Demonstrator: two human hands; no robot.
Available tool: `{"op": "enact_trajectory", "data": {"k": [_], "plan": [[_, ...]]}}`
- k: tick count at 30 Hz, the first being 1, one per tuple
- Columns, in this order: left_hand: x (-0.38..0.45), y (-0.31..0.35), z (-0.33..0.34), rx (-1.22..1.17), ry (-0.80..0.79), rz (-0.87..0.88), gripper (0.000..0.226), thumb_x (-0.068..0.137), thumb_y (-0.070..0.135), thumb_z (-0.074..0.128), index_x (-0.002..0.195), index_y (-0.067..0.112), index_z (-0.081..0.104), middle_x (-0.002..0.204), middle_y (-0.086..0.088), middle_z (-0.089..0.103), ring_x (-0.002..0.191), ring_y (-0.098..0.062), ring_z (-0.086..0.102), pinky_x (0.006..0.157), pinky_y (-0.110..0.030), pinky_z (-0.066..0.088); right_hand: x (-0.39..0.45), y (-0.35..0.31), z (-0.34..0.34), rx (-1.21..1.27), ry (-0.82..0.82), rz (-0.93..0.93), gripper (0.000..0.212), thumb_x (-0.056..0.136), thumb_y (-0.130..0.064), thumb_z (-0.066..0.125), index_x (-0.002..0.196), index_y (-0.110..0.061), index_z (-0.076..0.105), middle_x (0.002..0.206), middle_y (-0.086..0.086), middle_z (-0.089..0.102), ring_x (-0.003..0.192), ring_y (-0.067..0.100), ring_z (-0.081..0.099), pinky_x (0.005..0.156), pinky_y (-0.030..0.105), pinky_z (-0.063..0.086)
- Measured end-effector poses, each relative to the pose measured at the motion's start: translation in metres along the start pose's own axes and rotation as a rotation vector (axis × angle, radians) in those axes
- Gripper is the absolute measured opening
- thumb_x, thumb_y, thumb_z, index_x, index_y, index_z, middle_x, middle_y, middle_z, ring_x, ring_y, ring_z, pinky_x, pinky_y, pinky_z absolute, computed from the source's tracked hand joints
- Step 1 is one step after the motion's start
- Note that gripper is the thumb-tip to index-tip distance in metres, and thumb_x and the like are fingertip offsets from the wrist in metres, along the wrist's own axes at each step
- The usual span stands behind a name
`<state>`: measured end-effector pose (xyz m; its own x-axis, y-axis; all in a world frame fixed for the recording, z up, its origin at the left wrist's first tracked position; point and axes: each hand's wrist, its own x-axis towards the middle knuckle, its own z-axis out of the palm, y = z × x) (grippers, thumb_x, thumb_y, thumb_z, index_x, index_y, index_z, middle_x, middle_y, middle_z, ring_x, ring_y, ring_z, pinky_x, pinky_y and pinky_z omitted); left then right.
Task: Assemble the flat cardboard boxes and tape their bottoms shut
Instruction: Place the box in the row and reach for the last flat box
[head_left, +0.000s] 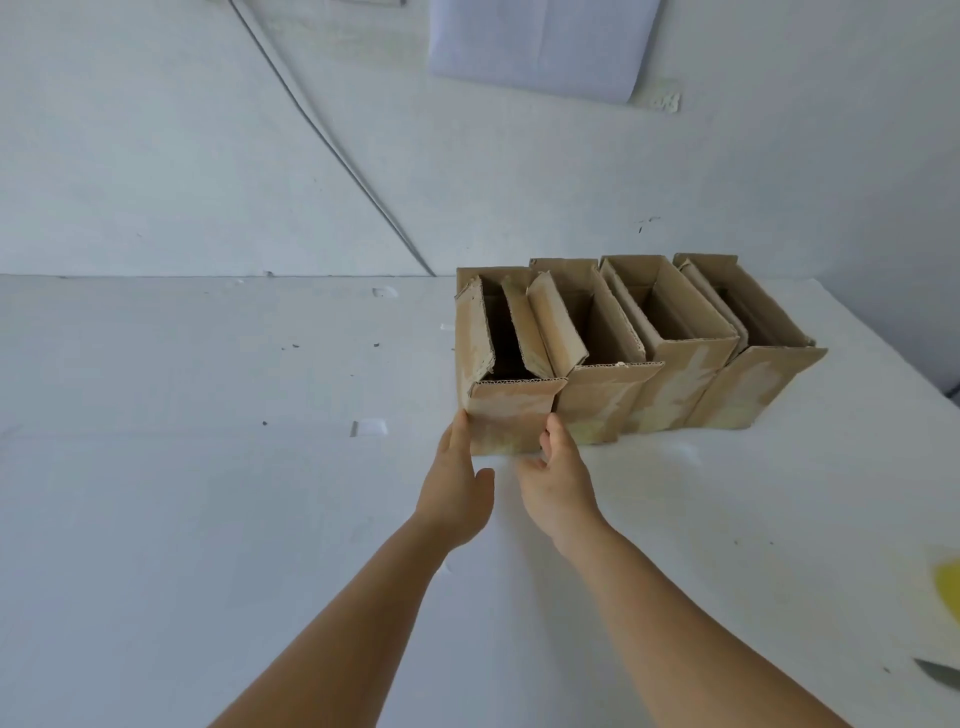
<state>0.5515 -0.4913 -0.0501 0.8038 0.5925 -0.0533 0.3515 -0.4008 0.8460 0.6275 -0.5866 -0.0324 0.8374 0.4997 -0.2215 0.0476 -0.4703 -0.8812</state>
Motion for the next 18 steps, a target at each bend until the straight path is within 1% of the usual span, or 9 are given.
{"op": "enact_trajectory", "data": {"k": [2, 4, 7, 8, 9, 10, 12, 15, 18], "plan": [[-0.004, 0.004, -0.002, 0.040, -0.002, 0.000, 0.072, 0.095, 0.010, 0.045, 0.151, 0.019, 0.001, 0.156, 0.000, 0.017, 0.140, -0.015, 0.028, 0.100, -0.018, 0.028, -0.005, 0.000, -0.003, -0.034, -0.012, -0.024, 0.070, 0.088, -0.016, 0.045, 0.149, -0.032, 0.016, 0.154, -0.011, 0.027, 0.141, 0.011, 0.028, 0.113, 0.035, 0.031], [-0.013, 0.009, -0.005, 0.120, 0.002, 0.020, 0.072, 0.095, 0.012, 0.045, 0.151, 0.021, 0.000, 0.158, 0.005, 0.012, 0.140, -0.013, 0.027, 0.093, -0.015, 0.025, -0.012, 0.001, -0.007, -0.107, -0.031, -0.052, 0.069, 0.088, -0.018, 0.045, 0.149, -0.031, 0.016, 0.154, -0.012, 0.024, 0.140, 0.012, 0.030, 0.113, 0.033, 0.031], [-0.034, 0.017, -0.010, 0.292, 0.014, 0.083, 0.073, 0.094, 0.013, 0.046, 0.151, 0.024, 0.003, 0.155, 0.009, 0.017, 0.131, -0.016, 0.039, 0.090, -0.021, 0.035, -0.026, 0.006, -0.016, -0.312, -0.088, -0.115, 0.066, 0.095, -0.019, 0.045, 0.151, -0.021, 0.011, 0.158, -0.007, 0.012, 0.144, 0.013, 0.020, 0.111, 0.025, 0.023], [-0.042, 0.018, -0.012, 0.355, 0.013, 0.095, 0.072, 0.094, 0.014, 0.046, 0.151, 0.023, 0.004, 0.155, 0.008, 0.018, 0.132, -0.017, 0.039, 0.094, -0.024, 0.037, -0.033, 0.009, -0.019, -0.381, -0.111, -0.150, 0.065, 0.095, -0.020, 0.045, 0.151, -0.018, 0.011, 0.158, -0.005, 0.011, 0.144, 0.012, 0.018, 0.111, 0.024, 0.021], [-0.052, 0.019, -0.013, 0.421, 0.009, 0.099, 0.071, 0.094, 0.016, 0.046, 0.151, 0.022, 0.004, 0.156, 0.007, 0.017, 0.135, -0.017, 0.034, 0.101, -0.026, 0.034, -0.039, 0.011, -0.022, -0.435, -0.134, -0.192, 0.064, 0.096, -0.020, 0.045, 0.150, -0.017, 0.012, 0.158, -0.004, 0.012, 0.144, 0.012, 0.016, 0.111, 0.022, 0.020], [-0.061, 0.020, -0.013, 0.485, 0.005, 0.097, 0.071, 0.095, 0.017, 0.045, 0.151, 0.021, 0.003, 0.158, 0.005, 0.014, 0.139, -0.017, 0.028, 0.108, -0.026, 0.028, -0.046, 0.014, -0.024, -0.490, -0.156, -0.230, 0.064, 0.096, -0.021, 0.045, 0.150, -0.015, 0.012, 0.158, -0.003, 0.013, 0.145, 0.012, 0.015, 0.111, 0.022, 0.019], [-0.082, 0.018, -0.013, 0.608, -0.002, 0.083, 0.068, 0.097, 0.020, 0.043, 0.152, 0.019, 0.002, 0.159, 0.003, 0.010, 0.145, -0.015, 0.014, 0.114, -0.026, 0.016, -0.062, 0.020, -0.029, -0.620, -0.188, -0.289, 0.065, 0.097, -0.024, 0.044, 0.151, -0.014, 0.010, 0.159, -0.001, 0.012, 0.146, 0.014, 0.011, 0.114, 0.024, 0.016], [-0.116, 0.017, -0.012, 0.754, -0.011, 0.052, 0.066, 0.098, 0.023, 0.040, 0.152, 0.018, 0.002, 0.160, 0.001, 0.007, 0.147, -0.016, 0.003, 0.117, -0.029, 0.007, -0.086, 0.029, -0.036, -0.820, -0.219, -0.394, 0.065, 0.097, -0.029, 0.042, 0.150, -0.013, 0.008, 0.159, 0.001, 0.009, 0.147, 0.017, 0.005, 0.117, 0.030, 0.015], [-0.157, 0.020, -0.012, 0.832, 0.018, 0.023, 0.065, 0.097, 0.024, 0.040, 0.151, 0.018, 0.004, 0.159, 0.001, 0.009, 0.147, -0.017, 0.004, 0.117, -0.030, 0.008, -0.113, 0.039, -0.040, -0.894, -0.259, -0.461, 0.064, 0.096, -0.029, 0.042, 0.150, -0.014, 0.011, 0.158, -0.001, 0.010, 0.147, 0.018, 0.004, 0.117, 0.033, 0.017]]}}
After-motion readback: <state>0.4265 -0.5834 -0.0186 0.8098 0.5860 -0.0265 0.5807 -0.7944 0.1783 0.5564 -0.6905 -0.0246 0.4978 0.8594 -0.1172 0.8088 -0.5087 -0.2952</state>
